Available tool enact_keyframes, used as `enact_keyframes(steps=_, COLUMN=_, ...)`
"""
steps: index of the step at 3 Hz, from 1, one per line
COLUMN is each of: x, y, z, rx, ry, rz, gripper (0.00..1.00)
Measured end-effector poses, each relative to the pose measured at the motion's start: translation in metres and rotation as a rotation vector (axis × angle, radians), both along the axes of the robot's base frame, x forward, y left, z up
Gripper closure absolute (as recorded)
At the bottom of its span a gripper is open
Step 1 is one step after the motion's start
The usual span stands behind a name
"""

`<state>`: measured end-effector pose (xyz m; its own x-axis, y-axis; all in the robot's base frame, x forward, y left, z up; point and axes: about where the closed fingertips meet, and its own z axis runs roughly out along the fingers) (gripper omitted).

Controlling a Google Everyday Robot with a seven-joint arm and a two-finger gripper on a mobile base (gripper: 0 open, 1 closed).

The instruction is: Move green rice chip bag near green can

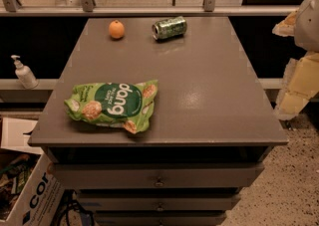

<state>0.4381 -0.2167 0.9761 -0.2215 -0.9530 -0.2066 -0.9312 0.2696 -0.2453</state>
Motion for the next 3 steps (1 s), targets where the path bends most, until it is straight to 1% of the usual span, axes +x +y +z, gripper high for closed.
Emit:
enact_keyframes(steps=1, x=0.000, y=0.000, z=0.000, rx=0.000, ry=0.000, rz=0.000, gripper=0.00)
enact_keyframes(steps=2, x=0.003, y=0.006, z=-0.003, rx=0.061, ry=-0.006, rz=-0.003, gripper=0.00)
enact_keyframes(steps=3, x=0.011, y=0.033, z=-0.019, rx=0.154, ry=-0.013, rz=0.028, gripper=0.00)
